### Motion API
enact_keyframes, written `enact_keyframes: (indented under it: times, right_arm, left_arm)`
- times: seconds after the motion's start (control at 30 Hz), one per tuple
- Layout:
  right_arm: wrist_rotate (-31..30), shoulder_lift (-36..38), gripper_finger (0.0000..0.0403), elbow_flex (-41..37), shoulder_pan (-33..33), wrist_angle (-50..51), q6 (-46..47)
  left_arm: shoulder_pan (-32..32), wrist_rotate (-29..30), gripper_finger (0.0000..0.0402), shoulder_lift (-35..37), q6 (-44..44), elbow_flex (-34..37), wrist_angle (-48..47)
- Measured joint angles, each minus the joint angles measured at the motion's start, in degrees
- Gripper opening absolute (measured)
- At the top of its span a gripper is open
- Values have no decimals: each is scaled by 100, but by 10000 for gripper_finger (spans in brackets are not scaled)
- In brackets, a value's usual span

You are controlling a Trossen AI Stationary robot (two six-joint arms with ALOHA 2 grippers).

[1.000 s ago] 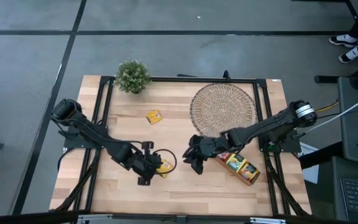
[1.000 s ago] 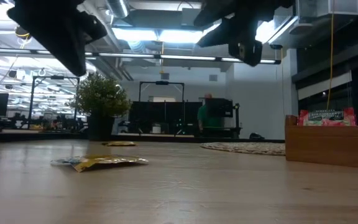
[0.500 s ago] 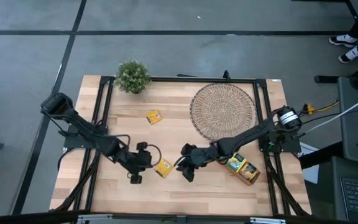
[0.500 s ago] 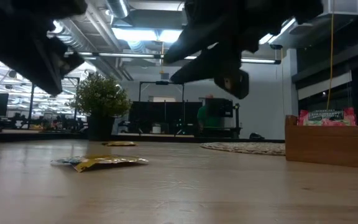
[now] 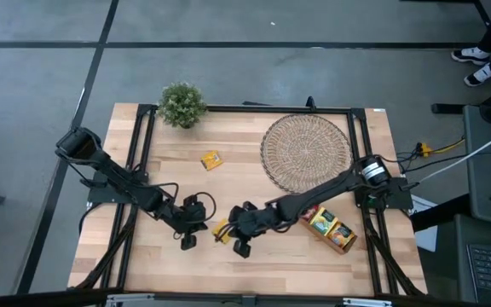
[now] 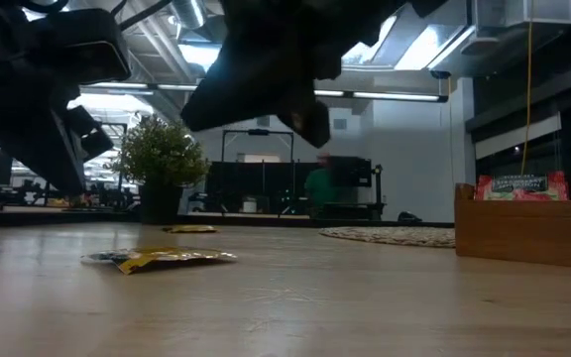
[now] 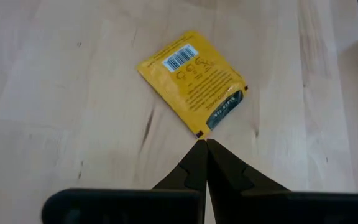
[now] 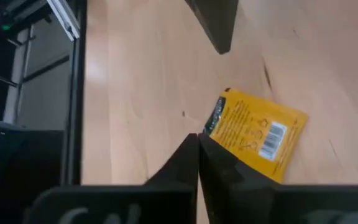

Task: Pick & Place Tea
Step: Put the top orange tea bag into the right slot of the wooden organizer

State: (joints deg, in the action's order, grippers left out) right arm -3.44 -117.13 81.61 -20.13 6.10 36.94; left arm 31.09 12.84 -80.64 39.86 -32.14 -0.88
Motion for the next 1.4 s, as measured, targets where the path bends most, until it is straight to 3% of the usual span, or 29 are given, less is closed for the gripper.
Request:
enact_keyframes:
  times: [0.63,0.8,1.17,1.4]
  right_arm:
    - [9,-950,4,218,295,505,493]
    - [7,-958,4,226,304,596,435]
    - [-13,-969,5,208,301,544,86]
    - [-175,-982,5,203,296,477,6]
  left_arm:
    - [42,-20,6,7,775,0,129]
    - [35,369,10,7,1183,0,118]
    - [-240,9,109,-173,2129,-2,155]
    - [-431,-577,150,-904,2252,-4,1093]
